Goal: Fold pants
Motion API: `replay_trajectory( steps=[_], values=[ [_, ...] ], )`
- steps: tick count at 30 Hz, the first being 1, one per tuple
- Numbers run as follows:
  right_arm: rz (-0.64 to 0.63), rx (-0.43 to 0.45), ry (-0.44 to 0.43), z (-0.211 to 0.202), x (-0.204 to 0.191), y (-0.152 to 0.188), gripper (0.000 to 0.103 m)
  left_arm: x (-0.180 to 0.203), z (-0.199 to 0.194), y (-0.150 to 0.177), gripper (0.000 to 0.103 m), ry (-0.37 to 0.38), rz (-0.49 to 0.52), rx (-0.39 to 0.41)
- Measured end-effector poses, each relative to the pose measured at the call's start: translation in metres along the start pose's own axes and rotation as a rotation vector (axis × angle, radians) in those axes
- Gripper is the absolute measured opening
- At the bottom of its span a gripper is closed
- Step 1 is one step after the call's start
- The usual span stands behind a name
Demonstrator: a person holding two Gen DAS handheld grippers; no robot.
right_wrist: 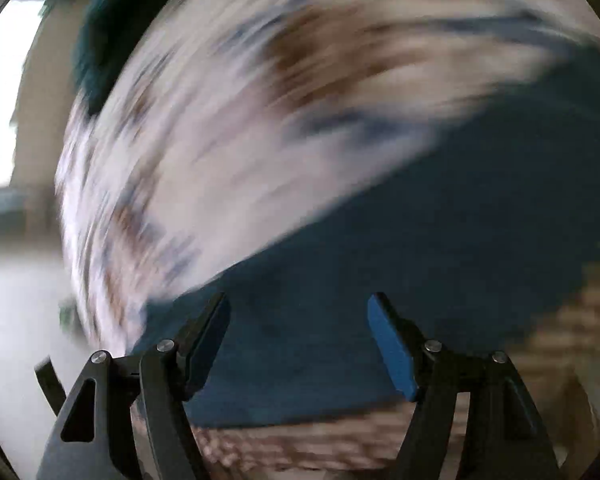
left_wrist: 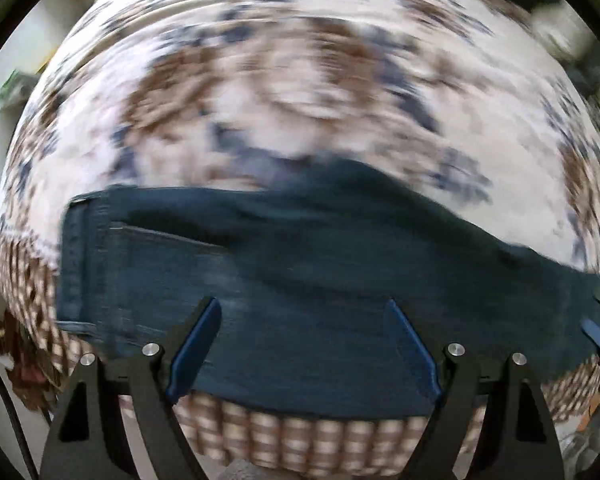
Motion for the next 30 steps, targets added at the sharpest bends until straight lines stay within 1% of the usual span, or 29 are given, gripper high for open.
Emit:
replay_trajectory(
  steps=[2, 4, 5, 6, 8, 10, 11, 13, 15, 17, 18, 19, 20, 22, 24, 26, 28, 30],
  values=[
    [0.103, 0.086, 0.055, -0.039, 0.066, -0.028, 0.070, 0.038, 0.001, 0.005, 0.084, 0.010, 0.041, 0.000],
    [0.221, 0.168, 0.100, -0.076, 0.132, -0.060, 0.050, 0.087, 0.005, 0.010, 0.084, 0.021, 0.095, -0.004],
    [0.291, 0.205, 0.117, -0.093, 0.172, -0.075, 0.049, 0.113, 0.008, 0.013, 0.084, 0.028, 0.120, -0.011],
    [0.333, 0.228, 0.131, -0.103, 0.197, -0.084, 0.049, 0.132, 0.012, 0.017, 0.084, 0.037, 0.138, -0.024],
    [0.390, 0.268, 0.120, -0.119, 0.238, -0.102, 0.047, 0.170, 0.018, 0.026, 0.084, 0.046, 0.172, -0.056],
    [0.414, 0.280, 0.101, -0.126, 0.262, -0.115, 0.047, 0.198, 0.024, 0.034, 0.084, 0.043, 0.190, -0.073],
    [0.420, 0.283, 0.082, -0.125, 0.271, -0.121, 0.047, 0.209, 0.026, 0.037, 0.084, 0.038, 0.202, -0.073],
    [0.422, 0.260, 0.042, -0.119, 0.279, -0.130, 0.047, 0.226, 0.034, 0.043, 0.084, 0.038, 0.221, -0.082],
    [0.429, 0.223, 0.026, -0.104, 0.282, -0.131, 0.047, 0.231, 0.052, 0.050, 0.084, 0.051, 0.187, -0.134],
    [0.457, 0.176, 0.012, -0.084, 0.287, -0.130, 0.047, 0.224, 0.075, 0.053, 0.094, 0.080, 0.090, -0.189],
    [0.484, 0.148, -0.010, -0.074, 0.291, -0.130, 0.047, 0.221, 0.079, 0.052, 0.100, 0.095, 0.062, -0.193],
    [0.499, 0.139, -0.028, -0.070, 0.293, -0.129, 0.048, 0.220, 0.082, 0.049, 0.103, 0.120, 0.034, -0.197],
    [0.516, 0.132, -0.057, -0.064, 0.293, -0.128, 0.049, 0.220, 0.084, 0.047, 0.103, 0.119, 0.024, -0.208],
    [0.513, 0.137, -0.066, -0.063, 0.294, -0.128, 0.048, 0.222, 0.085, 0.046, 0.103, 0.096, 0.028, -0.223],
    [0.497, 0.172, -0.068, -0.069, 0.292, -0.128, 0.049, 0.222, 0.087, 0.044, 0.103, 0.081, 0.025, -0.224],
    [0.467, 0.210, -0.060, -0.079, 0.286, -0.128, 0.049, 0.224, 0.086, 0.044, 0.103, 0.074, 0.021, -0.208],
    [0.440, 0.236, -0.086, -0.086, 0.277, -0.129, 0.048, 0.230, 0.086, 0.046, 0.103, 0.069, 0.026, -0.215],
    [0.419, 0.232, -0.117, -0.083, 0.268, -0.132, 0.049, 0.233, 0.083, 0.053, 0.103, 0.069, 0.031, -0.226]
  ],
)
Point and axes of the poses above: each gripper's, at about its wrist camera, not at the fingertips, and z roughly the way its jaws point, x to its right, y to its underside, the point moved 6 cm from there along z, roughly the way its jaws point, and after that the axes turned 5 degrees about x, right-handed, at the moved point
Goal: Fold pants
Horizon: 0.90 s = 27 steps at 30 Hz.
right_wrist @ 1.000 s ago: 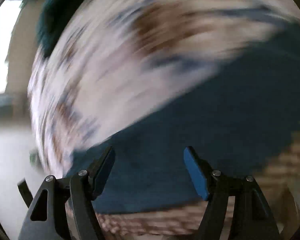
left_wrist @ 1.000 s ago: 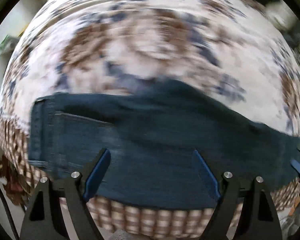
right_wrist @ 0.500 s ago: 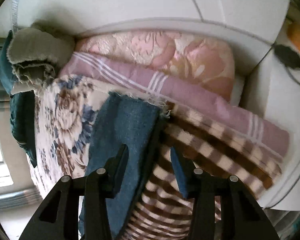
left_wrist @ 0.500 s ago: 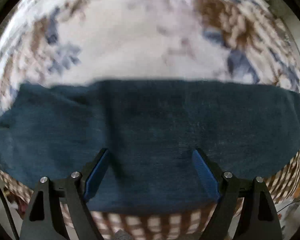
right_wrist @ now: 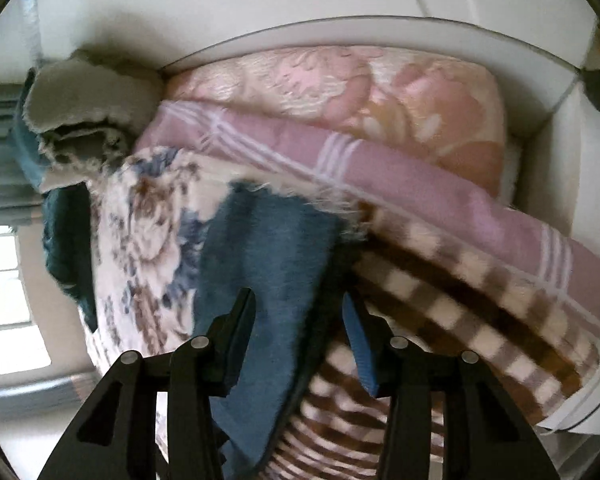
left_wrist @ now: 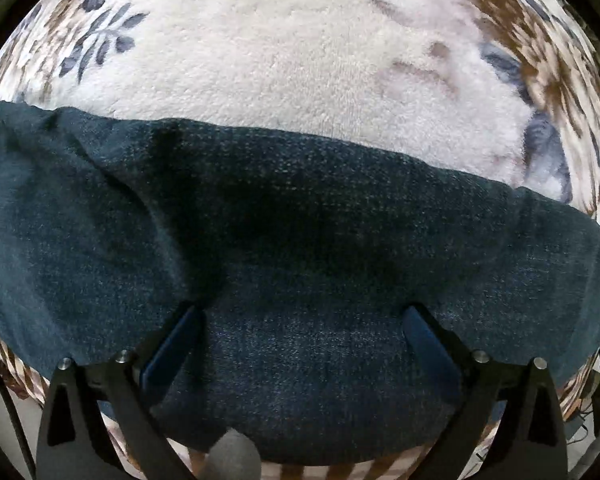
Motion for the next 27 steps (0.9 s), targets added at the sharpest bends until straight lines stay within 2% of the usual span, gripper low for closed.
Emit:
replay_trajectory(
  steps=[2, 3, 4, 5, 7, 10, 12, 14, 15, 17, 18, 19, 20, 21, 24, 27],
  values=[
    [-0.024, -0.029, 0.007, 0.013, -0.006, 0.003, 0.048, 0.004, 0.001, -0.003, 0.103, -0.006, -0.003, -0.005],
    [-0.035, -0.042, 0.021, 0.019, -0.007, 0.004, 0.040, 0.005, -0.002, -0.004, 0.103, -0.017, 0.002, -0.003],
    [-0.048, -0.048, 0.045, 0.026, -0.008, 0.004, 0.016, 0.014, -0.007, -0.007, 0.103, -0.030, 0.009, 0.002],
    [-0.066, -0.043, 0.074, 0.030, -0.009, 0.005, 0.010, 0.017, -0.010, -0.006, 0.103, -0.044, 0.020, 0.011],
    [-0.086, -0.018, 0.096, 0.029, -0.013, 0.006, 0.008, 0.024, -0.017, -0.004, 0.103, -0.066, 0.043, 0.019],
    [-0.144, 0.032, 0.133, 0.017, -0.023, 0.012, 0.008, 0.042, -0.027, 0.000, 0.103, -0.057, 0.071, 0.034],
    [-0.156, 0.026, 0.164, 0.014, -0.020, 0.016, 0.008, 0.052, -0.033, 0.004, 0.103, -0.051, 0.097, 0.042],
    [-0.158, -0.019, 0.169, 0.022, -0.013, 0.016, 0.011, 0.062, -0.035, 0.007, 0.103, -0.061, 0.129, 0.046],
    [-0.136, -0.044, 0.162, 0.025, -0.007, 0.014, 0.017, 0.070, -0.036, 0.010, 0.103, -0.069, 0.141, 0.046],
    [-0.085, -0.048, 0.127, 0.021, 0.002, 0.010, 0.022, 0.079, -0.032, 0.011, 0.103, -0.075, 0.151, 0.037],
    [-0.077, -0.038, 0.112, 0.017, 0.005, 0.006, 0.033, 0.085, -0.032, 0.014, 0.103, -0.075, 0.149, 0.034],
    [-0.083, -0.032, 0.119, 0.014, 0.008, 0.004, 0.039, 0.090, -0.031, 0.013, 0.103, -0.071, 0.145, 0.032],
    [-0.082, -0.030, 0.114, 0.012, 0.011, 0.002, 0.051, 0.092, -0.029, 0.012, 0.103, -0.068, 0.144, 0.028],
    [-0.074, -0.040, 0.085, 0.014, 0.012, 0.002, 0.059, 0.090, -0.023, 0.011, 0.103, -0.063, 0.142, 0.017],
    [-0.015, -0.097, -0.038, 0.035, 0.020, 0.000, 0.060, 0.088, -0.016, 0.003, 0.103, -0.047, 0.129, -0.002],
    [0.012, -0.067, -0.148, 0.044, 0.020, -0.008, 0.060, 0.090, -0.014, 0.001, 0.103, -0.047, 0.140, -0.001]
  ],
)
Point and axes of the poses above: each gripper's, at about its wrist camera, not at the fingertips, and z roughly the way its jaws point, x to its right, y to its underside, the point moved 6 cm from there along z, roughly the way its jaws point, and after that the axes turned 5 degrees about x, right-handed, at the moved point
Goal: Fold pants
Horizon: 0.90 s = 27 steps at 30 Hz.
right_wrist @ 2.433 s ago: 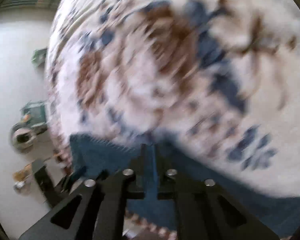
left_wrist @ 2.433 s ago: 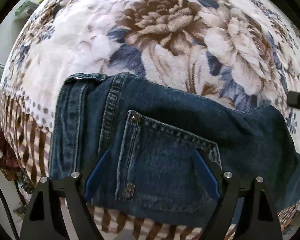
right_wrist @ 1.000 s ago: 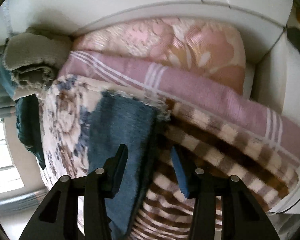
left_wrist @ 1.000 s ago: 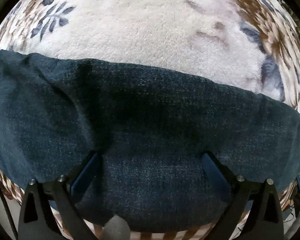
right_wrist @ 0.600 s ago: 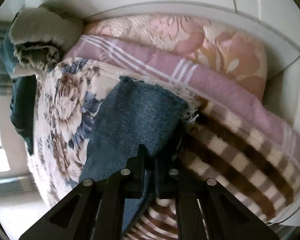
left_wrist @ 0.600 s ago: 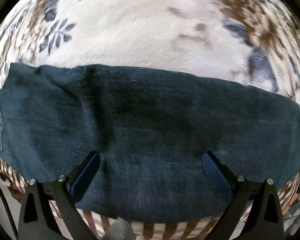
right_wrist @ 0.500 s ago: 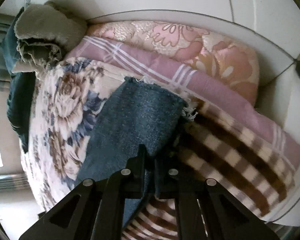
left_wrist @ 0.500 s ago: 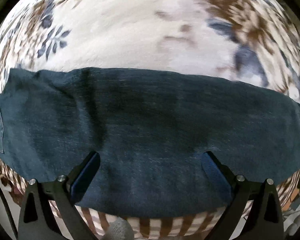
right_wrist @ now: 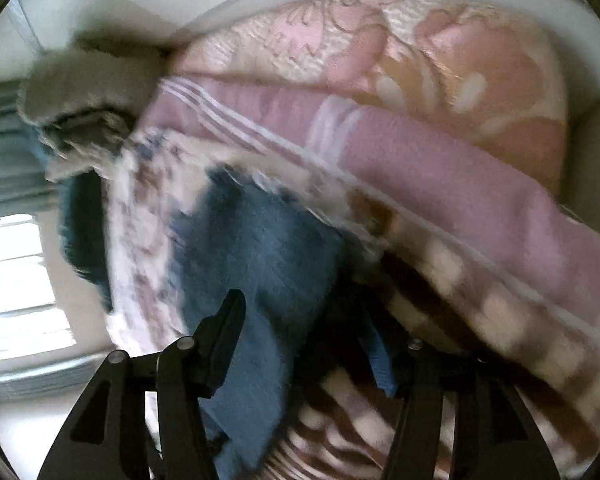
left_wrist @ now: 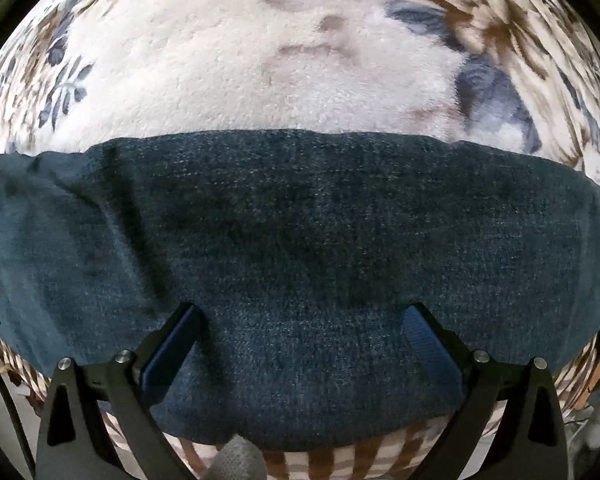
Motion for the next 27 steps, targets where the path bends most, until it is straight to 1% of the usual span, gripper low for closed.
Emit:
replay_trajectory(
  steps=[2, 4, 5, 6, 8, 9, 10, 11, 12, 13, 14, 15, 16, 17, 18, 19, 20, 21, 22, 23, 24, 25, 26, 27],
  values=[
    [-0.010, 0.039, -0.105, -0.005, -0.012, -0.004, 0.060, 0.008, 0.000, -0.002, 0.103, 0.004, 0.004, 0.002],
    [-0.029, 0.049, -0.161, -0.007, -0.023, -0.005, 0.060, 0.005, 0.003, -0.003, 0.103, 0.007, 0.006, 0.001],
    [-0.040, 0.038, -0.156, -0.003, -0.025, -0.004, 0.060, 0.009, 0.003, -0.004, 0.103, 0.006, 0.006, -0.001],
    [-0.048, 0.016, -0.137, 0.004, -0.026, -0.002, 0.060, 0.000, 0.003, 0.000, 0.103, 0.005, 0.009, -0.001],
    [-0.040, -0.051, -0.137, 0.025, -0.025, 0.002, 0.060, -0.001, 0.002, 0.002, 0.103, 0.002, 0.009, -0.002],
    [-0.046, -0.064, -0.118, 0.034, -0.023, 0.003, 0.060, -0.007, -0.001, 0.000, 0.103, 0.002, 0.009, -0.002],
    [-0.056, -0.062, -0.119, 0.038, -0.025, 0.002, 0.059, -0.010, 0.000, 0.001, 0.103, 0.002, 0.009, -0.002],
    [-0.072, -0.055, -0.114, 0.040, -0.028, 0.000, 0.057, -0.014, 0.004, 0.002, 0.103, 0.002, 0.009, -0.002],
    [-0.074, -0.040, -0.127, 0.039, -0.031, -0.002, 0.037, -0.016, 0.005, 0.002, 0.103, 0.003, 0.009, -0.002],
    [-0.058, -0.020, -0.178, 0.034, -0.034, -0.005, 0.019, -0.018, 0.007, 0.002, 0.103, 0.005, 0.009, -0.003],
    [-0.031, -0.001, -0.219, 0.029, -0.035, -0.008, 0.019, -0.020, 0.009, 0.003, 0.103, 0.007, 0.008, -0.004],
    [-0.021, 0.020, -0.233, 0.025, -0.034, -0.010, 0.019, -0.021, 0.010, 0.002, 0.103, 0.011, 0.003, -0.004],
    [-0.024, 0.018, -0.233, 0.024, -0.032, -0.010, 0.020, -0.021, 0.012, 0.002, 0.103, 0.015, 0.000, -0.003],
    [-0.035, -0.001, -0.223, 0.028, -0.031, -0.007, 0.028, -0.025, 0.014, 0.002, 0.103, 0.018, -0.001, -0.001],
    [-0.035, -0.053, -0.221, 0.038, -0.031, 0.001, 0.047, -0.026, 0.016, 0.003, 0.103, 0.021, -0.003, 0.003],
    [-0.033, -0.092, -0.220, 0.046, -0.032, 0.006, 0.048, -0.027, 0.016, 0.003, 0.103, 0.022, -0.005, 0.007],
    [-0.058, -0.120, -0.204, 0.054, -0.034, 0.013, 0.048, -0.028, 0.017, 0.003, 0.103, 0.021, -0.005, 0.012],
    [-0.099, -0.115, -0.183, 0.056, -0.039, 0.016, 0.046, -0.029, 0.017, 0.004, 0.103, 0.022, -0.005, 0.018],
    [-0.139, -0.096, -0.148, 0.057, -0.042, 0.017, 0.020, -0.030, 0.017, 0.005, 0.103, 0.025, -0.007, 0.027],
    [-0.137, -0.083, -0.111, 0.057, -0.041, 0.015, 0.005, -0.031, 0.017, 0.006, 0.103, 0.028, -0.008, 0.035],
    [-0.105, -0.076, -0.092, 0.057, -0.036, 0.012, 0.005, -0.032, 0.016, 0.007, 0.103, 0.034, -0.008, 0.045],
    [-0.062, -0.056, -0.099, 0.054, -0.031, 0.009, 0.005, -0.033, 0.015, 0.008, 0.103, 0.040, -0.006, 0.052],
    [-0.044, -0.018, -0.079, 0.049, -0.028, 0.005, 0.005, -0.033, 0.014, 0.009, 0.103, 0.045, -0.002, 0.054],
    [-0.047, -0.010, -0.073, 0.047, -0.028, 0.005, 0.005, -0.035, 0.012, 0.010, 0.103, 0.048, -0.002, 0.051]
  ],
)
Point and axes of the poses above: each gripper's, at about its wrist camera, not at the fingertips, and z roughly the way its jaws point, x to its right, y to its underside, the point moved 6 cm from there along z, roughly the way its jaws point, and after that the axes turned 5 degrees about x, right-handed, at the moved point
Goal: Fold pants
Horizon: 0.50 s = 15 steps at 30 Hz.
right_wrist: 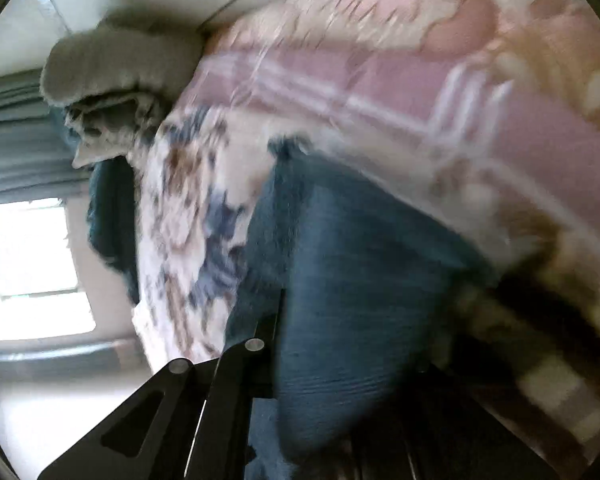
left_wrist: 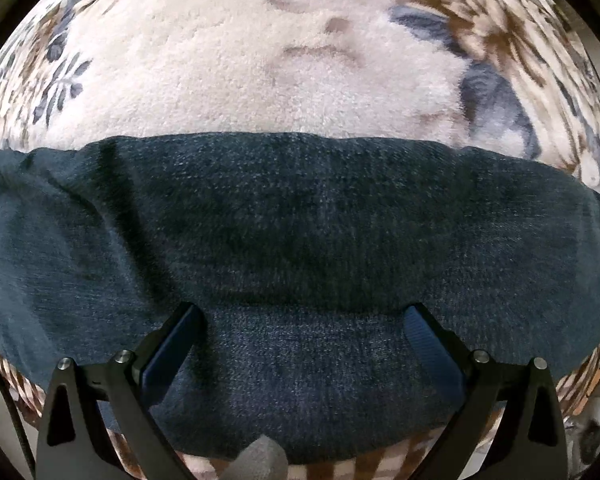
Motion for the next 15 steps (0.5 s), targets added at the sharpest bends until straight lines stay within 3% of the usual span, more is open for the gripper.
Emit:
replay_trajectory(
  steps=[3, 5, 7, 15],
  values=[
    [-0.005, 0.022, 0.004, -0.006, -0.005, 0.004, 0.005, -0.009, -0.012, 0.002, 0.103, -0.027, -0.010, 0.006],
    [-0.010, 0.040, 0.010, -0.014, -0.014, 0.006, 0.005, -0.018, -0.020, 0.001, 0.103, -0.154, 0.037, 0.017],
    [-0.079, 0.064, 0.043, -0.027, -0.034, 0.012, 0.005, -0.024, -0.027, -0.001, 0.103, -0.236, 0.086, 0.047],
    [-0.184, 0.094, 0.082, -0.057, -0.121, 0.071, 0.005, -0.078, -0.060, 0.001, 0.103, -0.217, 0.092, 0.078]
  ],
)
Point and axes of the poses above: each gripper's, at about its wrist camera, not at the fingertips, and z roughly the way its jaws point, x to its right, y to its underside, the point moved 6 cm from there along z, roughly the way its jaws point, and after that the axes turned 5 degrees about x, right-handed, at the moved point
